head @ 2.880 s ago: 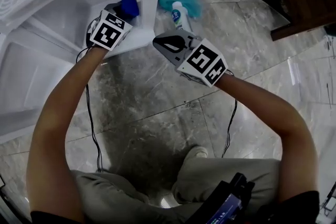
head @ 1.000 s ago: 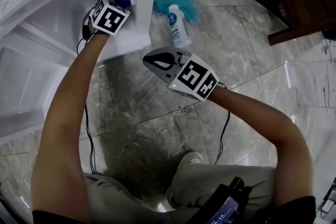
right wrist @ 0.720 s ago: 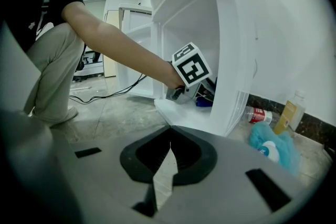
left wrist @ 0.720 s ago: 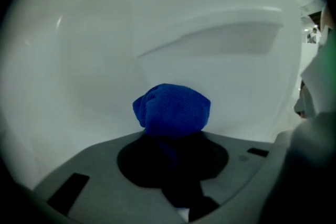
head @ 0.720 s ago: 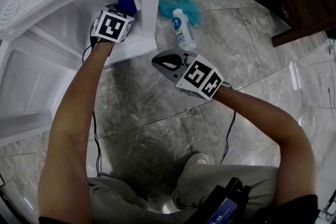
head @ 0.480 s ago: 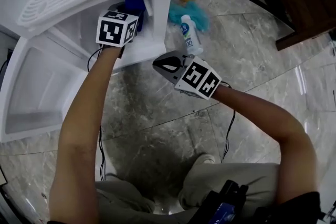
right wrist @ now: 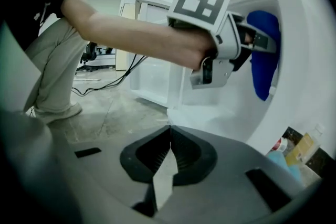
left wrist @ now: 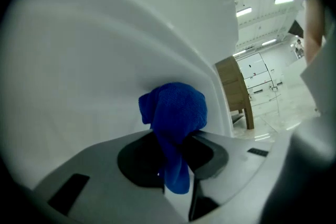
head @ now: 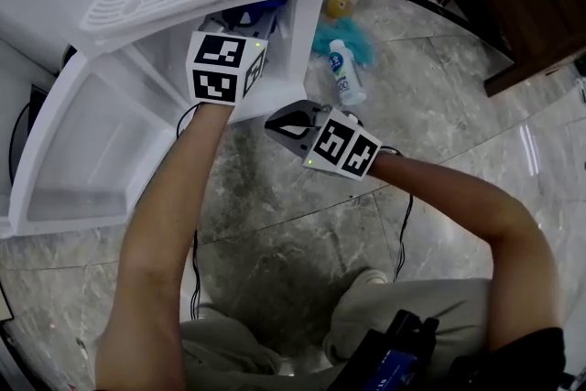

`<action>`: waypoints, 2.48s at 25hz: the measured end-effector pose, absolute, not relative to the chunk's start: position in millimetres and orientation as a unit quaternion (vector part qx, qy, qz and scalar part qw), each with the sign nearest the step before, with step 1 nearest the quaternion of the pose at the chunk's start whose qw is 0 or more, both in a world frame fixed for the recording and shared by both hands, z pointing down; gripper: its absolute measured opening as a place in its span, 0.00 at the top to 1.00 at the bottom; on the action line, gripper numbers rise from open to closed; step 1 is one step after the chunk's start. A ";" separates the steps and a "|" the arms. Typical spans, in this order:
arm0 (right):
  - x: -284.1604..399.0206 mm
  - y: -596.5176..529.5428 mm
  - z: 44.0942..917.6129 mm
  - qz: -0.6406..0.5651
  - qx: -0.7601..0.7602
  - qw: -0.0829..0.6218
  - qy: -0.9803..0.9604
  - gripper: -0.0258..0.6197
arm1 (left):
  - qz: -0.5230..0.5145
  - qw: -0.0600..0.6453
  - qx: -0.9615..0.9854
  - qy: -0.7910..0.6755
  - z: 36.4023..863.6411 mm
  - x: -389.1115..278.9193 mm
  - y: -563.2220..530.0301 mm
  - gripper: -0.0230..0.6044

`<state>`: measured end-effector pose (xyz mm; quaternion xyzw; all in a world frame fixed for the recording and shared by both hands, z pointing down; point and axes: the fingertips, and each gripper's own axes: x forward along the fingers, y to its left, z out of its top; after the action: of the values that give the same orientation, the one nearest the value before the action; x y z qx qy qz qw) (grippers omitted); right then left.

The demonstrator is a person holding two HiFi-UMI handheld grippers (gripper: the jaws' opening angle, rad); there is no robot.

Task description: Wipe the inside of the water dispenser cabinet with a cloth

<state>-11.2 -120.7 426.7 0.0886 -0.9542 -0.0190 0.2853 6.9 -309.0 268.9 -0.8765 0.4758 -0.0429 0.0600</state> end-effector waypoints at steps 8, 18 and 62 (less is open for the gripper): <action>-4.2 -120.4 435.2 -0.020 0.088 0.299 -0.950 0.96 | 0.014 0.072 -0.861 0.503 248.5 5.6 -316.5 0.81; 16.3 -123.4 447.1 -0.008 0.095 0.299 -0.949 0.96 | 0.073 0.021 -0.810 0.582 250.0 -12.6 -369.9 0.82; 32.8 -111.2 456.1 -0.017 0.089 0.308 -0.947 0.96 | 0.099 0.022 -0.785 0.611 243.6 -20.8 -385.1 0.83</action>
<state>32.8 -111.2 456.1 0.0893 -0.9469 -0.0171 0.3084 -20.8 -385.1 243.6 -0.7849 0.6113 0.0987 0.0223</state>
